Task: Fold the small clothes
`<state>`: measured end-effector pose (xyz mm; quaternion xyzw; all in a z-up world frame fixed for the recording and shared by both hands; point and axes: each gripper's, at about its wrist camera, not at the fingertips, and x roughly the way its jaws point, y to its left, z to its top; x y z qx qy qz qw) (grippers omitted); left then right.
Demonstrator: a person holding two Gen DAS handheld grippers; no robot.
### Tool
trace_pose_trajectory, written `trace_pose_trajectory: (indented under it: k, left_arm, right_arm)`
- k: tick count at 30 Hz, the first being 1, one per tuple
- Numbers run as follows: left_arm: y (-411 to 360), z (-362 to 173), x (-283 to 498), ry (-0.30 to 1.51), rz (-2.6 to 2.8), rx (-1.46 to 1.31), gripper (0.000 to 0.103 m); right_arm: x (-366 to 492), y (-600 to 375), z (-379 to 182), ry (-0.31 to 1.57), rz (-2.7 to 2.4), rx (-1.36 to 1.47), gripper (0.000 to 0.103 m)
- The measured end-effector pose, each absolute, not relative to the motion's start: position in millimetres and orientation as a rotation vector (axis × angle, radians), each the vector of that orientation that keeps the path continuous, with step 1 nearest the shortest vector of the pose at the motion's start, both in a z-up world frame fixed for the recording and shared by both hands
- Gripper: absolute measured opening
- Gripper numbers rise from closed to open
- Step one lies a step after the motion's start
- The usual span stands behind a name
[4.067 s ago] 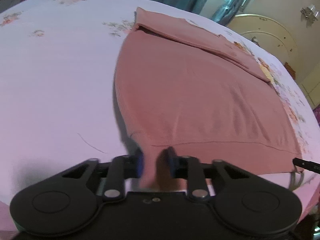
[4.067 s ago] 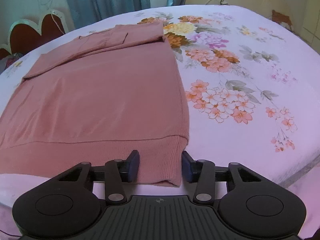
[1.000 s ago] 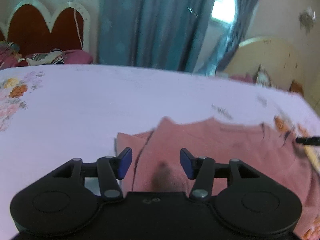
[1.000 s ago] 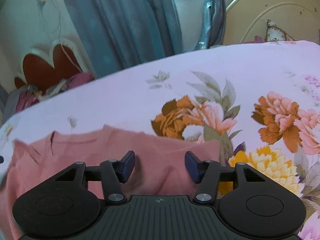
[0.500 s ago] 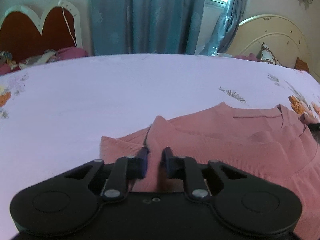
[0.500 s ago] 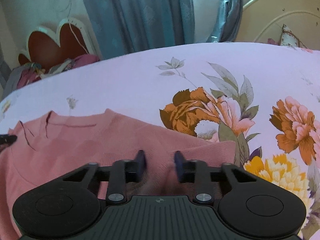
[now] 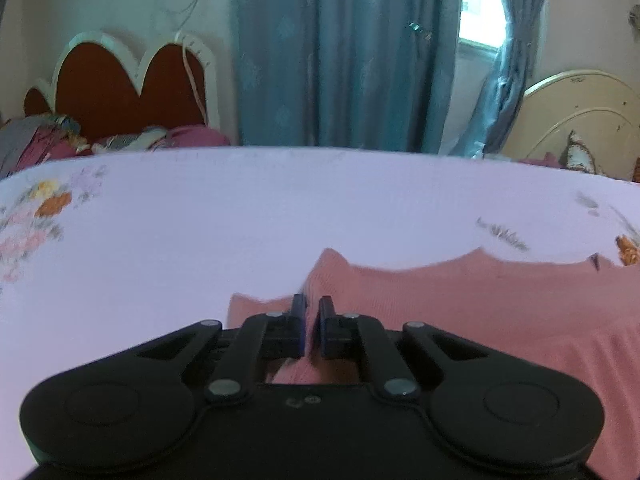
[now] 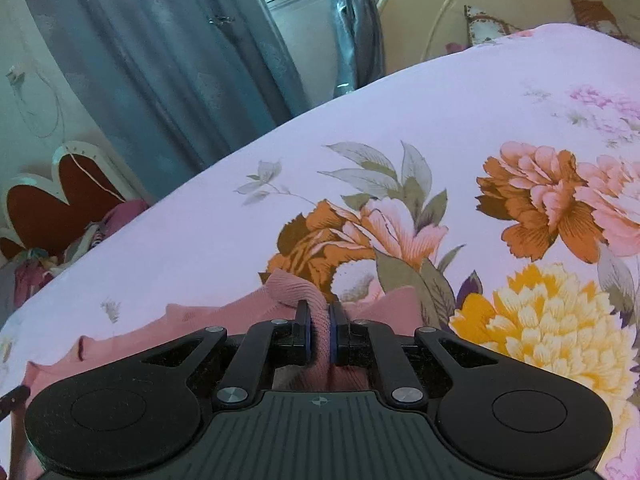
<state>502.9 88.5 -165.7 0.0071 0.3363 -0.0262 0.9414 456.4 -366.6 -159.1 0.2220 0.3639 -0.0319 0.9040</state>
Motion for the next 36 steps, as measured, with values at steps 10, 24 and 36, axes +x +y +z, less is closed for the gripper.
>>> trace_pose_trajectory:
  k: [10, 24, 36]
  left_arm:
    - [81.9, -168.1, 505.6, 0.719, -0.044, 0.077, 0.009]
    - [98.7, -150.5, 470.5, 0.749, -0.036, 0.063, 0.015]
    - [110.6, -156.2, 424.5, 0.808, -0.039, 0.044, 0.019]
  right_arm:
    - [447.5, -367.4, -148.5, 0.724, -0.032, 0.428, 0.014]
    - [404.9, -358.9, -154.8, 0.791, 0.001, 0.265, 0.039]
    - [363.3, -369.1, -150.7, 0.842, 0.067, 0.328, 0.004]
